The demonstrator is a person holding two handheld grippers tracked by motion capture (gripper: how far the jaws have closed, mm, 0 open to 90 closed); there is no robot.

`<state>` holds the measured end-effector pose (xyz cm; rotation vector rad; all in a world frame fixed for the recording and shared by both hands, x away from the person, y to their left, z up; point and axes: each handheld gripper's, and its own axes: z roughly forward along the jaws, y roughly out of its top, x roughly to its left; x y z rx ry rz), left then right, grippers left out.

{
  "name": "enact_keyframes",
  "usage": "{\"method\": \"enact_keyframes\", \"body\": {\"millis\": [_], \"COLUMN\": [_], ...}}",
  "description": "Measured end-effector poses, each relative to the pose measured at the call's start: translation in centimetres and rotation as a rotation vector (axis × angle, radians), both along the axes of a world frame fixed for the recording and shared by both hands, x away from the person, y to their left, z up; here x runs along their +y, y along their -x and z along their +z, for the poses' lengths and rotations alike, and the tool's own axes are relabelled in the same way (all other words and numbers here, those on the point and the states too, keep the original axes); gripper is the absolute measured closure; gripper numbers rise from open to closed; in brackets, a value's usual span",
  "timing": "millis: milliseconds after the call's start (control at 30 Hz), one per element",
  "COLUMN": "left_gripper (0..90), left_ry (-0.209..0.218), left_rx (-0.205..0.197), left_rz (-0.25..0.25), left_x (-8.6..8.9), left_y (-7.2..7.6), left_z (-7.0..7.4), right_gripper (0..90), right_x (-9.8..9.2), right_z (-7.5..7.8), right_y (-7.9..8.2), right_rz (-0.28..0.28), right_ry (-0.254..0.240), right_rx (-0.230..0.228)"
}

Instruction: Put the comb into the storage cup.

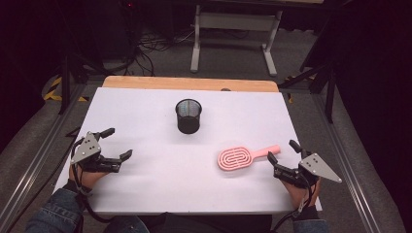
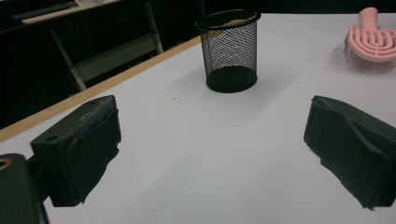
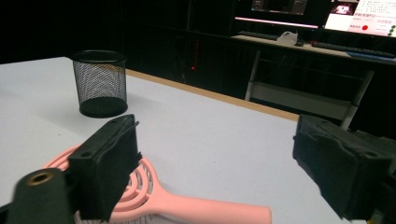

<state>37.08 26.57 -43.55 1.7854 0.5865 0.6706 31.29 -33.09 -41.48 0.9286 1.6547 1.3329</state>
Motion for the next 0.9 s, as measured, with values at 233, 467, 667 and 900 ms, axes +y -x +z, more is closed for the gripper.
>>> {"method": "enact_keyframes", "body": {"millis": [233, 467, 667, 900], "left_gripper": [3.9, 4.5, 7.0, 8.5], "left_ry": [0.009, 0.022, 0.017, 0.014], "left_rx": [-0.009, 0.005, -0.003, 0.004], "left_rz": [0.001, 0.014, 0.032, 0.034], "left_x": [0.3, 0.6, 0.8, 0.9], "left_y": [0.0, 0.1, 0.4, 0.4], "left_z": [0.0, -0.1, -0.1, -0.2], "right_gripper": [8.7, 8.9, 37.5, 74.1], "right_x": [0.2, 0.4, 0.0, -0.5], "right_z": [0.1, 0.2, 0.3, 0.6], "right_y": [0.2, 0.0, -0.5, -2.0], "right_rz": [0.002, 0.002, -0.005, -0.006], "right_ry": [0.0, 0.009, 0.028, 0.056], "right_rx": [-0.018, -0.018, 0.062, 0.159]}}
